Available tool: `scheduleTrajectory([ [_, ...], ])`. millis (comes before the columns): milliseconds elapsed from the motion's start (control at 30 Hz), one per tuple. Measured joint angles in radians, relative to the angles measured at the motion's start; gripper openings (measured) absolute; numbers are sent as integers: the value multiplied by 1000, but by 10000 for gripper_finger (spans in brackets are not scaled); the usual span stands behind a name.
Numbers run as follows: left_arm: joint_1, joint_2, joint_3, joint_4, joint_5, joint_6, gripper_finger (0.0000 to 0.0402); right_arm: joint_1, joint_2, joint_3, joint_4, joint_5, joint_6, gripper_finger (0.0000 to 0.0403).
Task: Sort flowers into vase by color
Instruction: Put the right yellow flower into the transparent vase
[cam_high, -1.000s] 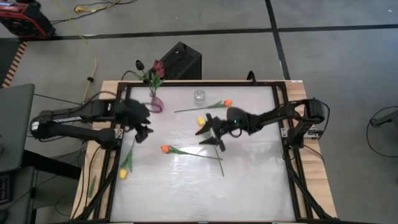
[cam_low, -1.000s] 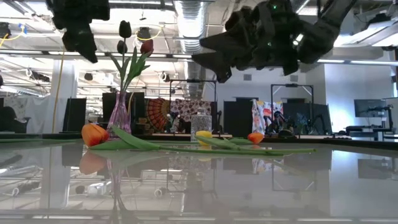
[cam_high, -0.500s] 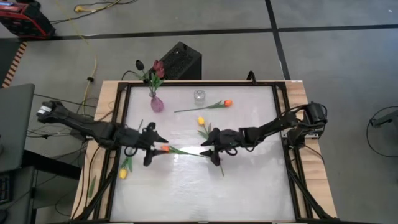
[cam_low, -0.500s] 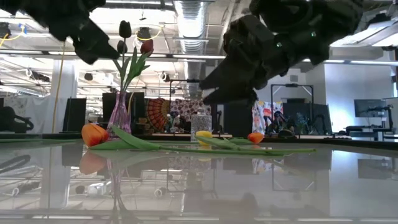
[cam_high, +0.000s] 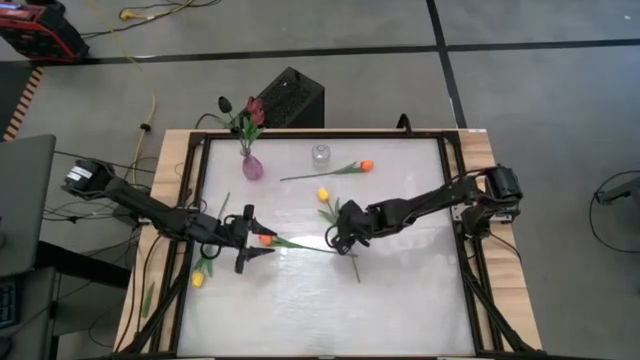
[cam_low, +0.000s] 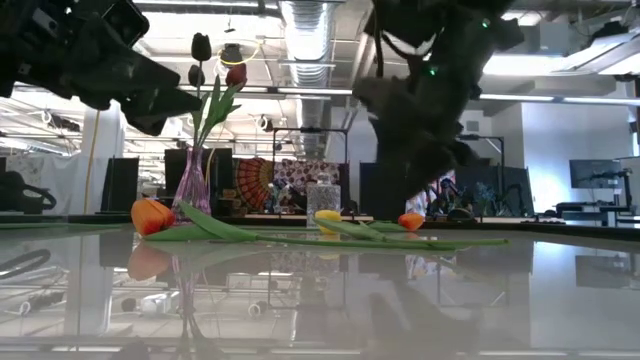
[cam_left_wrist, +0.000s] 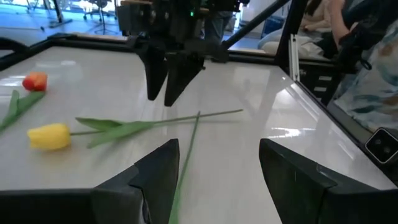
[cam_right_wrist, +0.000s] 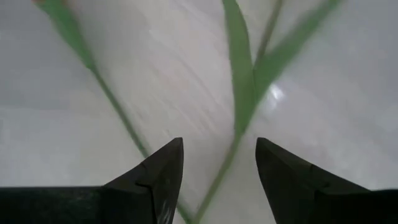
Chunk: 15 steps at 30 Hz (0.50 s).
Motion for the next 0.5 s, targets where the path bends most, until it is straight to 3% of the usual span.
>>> scheduleTrajectory([
  [367, 0, 7, 0, 2, 1, 55, 210, -13, 144, 7, 15, -75, 75, 225],
  [500, 0, 7, 0, -13, 1, 55, 210, -5, 184, 8, 7, -74, 83, 194],
])
